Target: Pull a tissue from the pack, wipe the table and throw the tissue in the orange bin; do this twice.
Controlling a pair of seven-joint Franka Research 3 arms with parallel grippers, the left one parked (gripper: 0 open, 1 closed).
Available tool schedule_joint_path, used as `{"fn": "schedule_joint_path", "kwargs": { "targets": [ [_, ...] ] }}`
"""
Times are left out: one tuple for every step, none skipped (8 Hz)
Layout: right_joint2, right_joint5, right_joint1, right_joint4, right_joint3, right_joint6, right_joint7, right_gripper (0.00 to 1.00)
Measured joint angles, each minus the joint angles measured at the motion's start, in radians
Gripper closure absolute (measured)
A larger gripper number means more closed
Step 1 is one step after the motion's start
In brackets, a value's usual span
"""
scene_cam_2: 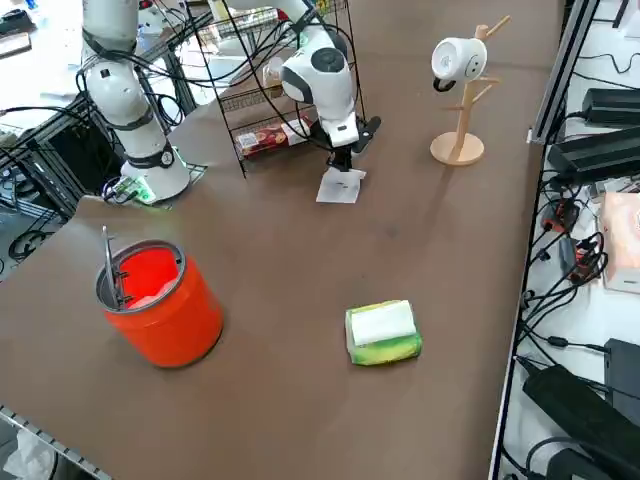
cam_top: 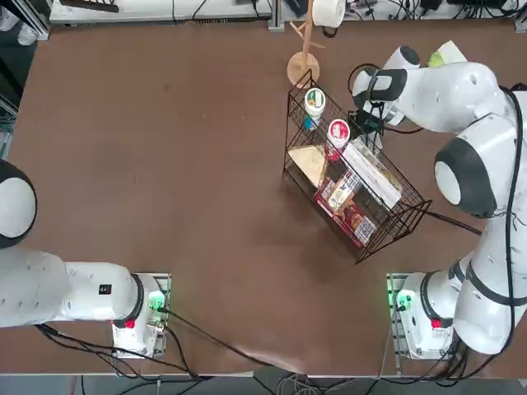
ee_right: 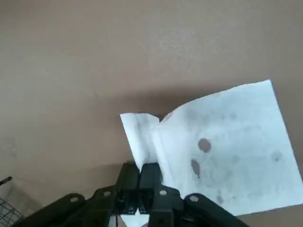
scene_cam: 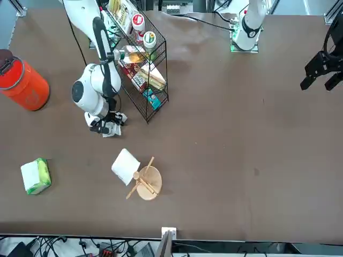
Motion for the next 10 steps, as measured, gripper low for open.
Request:
{"fn": "schedule_joint_path", "kwargs": {
  "targets": [
    [0.0, 0.001, -0.002, 0.0, -0.002, 0.0, -0.006, 0.99],
    [0.001, 0.001, -0.011, 0.0, -0.006, 0.0, -0.035, 0.99],
    [0.002, 0.002, -0.034, -0.001, -0.01, -0.001, -0.086, 0.99],
    [0.002, 0.004, -0.072, 0.0, -0.012, -0.005, -0.152, 0.99],
    [0.001, 0.009, -0.11, 0.0, -0.012, -0.013, -0.215, 0.99],
    [0.001, 0.015, -0.138, 0.001, -0.012, -0.021, -0.272, 0.99],
    [0.0, 0.017, -0.162, 0.002, -0.012, -0.026, -0.322, 0.99],
    [0.0, 0.017, -0.182, 0.001, -0.013, -0.029, -0.368, 0.99],
    [0.002, 0.015, -0.197, 0.0, -0.029, -0.041, -0.408, 0.99],
    [0.008, 0.014, -0.201, -0.002, -0.074, -0.083, -0.461, 0.99]
  ]
}}
